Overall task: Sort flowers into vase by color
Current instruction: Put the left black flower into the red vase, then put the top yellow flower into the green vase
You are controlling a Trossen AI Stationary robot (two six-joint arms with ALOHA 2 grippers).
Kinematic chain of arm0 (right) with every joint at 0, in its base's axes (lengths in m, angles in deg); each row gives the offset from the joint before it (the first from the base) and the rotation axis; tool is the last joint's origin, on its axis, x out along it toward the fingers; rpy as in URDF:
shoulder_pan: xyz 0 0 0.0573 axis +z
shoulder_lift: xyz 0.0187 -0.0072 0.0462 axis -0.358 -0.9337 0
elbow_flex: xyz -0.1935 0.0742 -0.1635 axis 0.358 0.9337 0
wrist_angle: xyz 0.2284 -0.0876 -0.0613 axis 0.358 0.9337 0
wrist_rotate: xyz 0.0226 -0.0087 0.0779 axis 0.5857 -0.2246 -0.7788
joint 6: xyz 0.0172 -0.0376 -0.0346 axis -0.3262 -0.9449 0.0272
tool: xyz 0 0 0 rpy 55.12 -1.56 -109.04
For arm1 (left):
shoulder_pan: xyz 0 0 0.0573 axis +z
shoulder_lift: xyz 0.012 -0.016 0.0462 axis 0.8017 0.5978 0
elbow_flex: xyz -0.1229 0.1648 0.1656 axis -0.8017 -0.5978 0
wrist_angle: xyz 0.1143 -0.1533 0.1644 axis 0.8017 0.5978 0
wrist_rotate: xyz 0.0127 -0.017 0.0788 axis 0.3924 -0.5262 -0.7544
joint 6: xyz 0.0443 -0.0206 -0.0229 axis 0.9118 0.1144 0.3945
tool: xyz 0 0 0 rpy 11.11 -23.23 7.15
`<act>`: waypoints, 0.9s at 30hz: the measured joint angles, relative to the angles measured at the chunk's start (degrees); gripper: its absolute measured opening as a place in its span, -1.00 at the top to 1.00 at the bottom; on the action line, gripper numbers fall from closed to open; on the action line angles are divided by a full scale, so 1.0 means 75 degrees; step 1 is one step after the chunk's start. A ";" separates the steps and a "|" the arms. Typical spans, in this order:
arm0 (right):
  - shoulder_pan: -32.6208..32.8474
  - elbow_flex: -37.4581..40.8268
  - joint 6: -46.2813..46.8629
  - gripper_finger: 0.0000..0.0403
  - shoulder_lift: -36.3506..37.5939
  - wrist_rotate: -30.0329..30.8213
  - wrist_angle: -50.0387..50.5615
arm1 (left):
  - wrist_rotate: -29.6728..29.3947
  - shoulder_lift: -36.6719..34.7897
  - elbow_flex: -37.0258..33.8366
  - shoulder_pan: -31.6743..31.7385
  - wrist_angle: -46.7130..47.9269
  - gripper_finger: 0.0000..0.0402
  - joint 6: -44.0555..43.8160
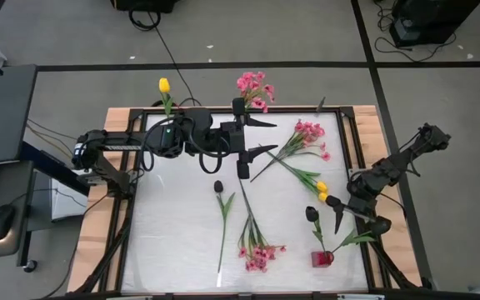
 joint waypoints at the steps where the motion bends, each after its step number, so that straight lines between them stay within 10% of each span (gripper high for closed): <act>1: 0.0000 0.0000 0.0025 -0.56 0.0048 -0.0011 0.0027 | 0.0000 0.0000 0.0000 0.0003 0.0000 -0.16 -0.0003; 27: -0.0009 0.0000 0.1448 -0.56 0.2630 0.0129 0.1835 | 0.0000 0.0000 0.0000 0.0001 0.0000 -0.16 -0.0002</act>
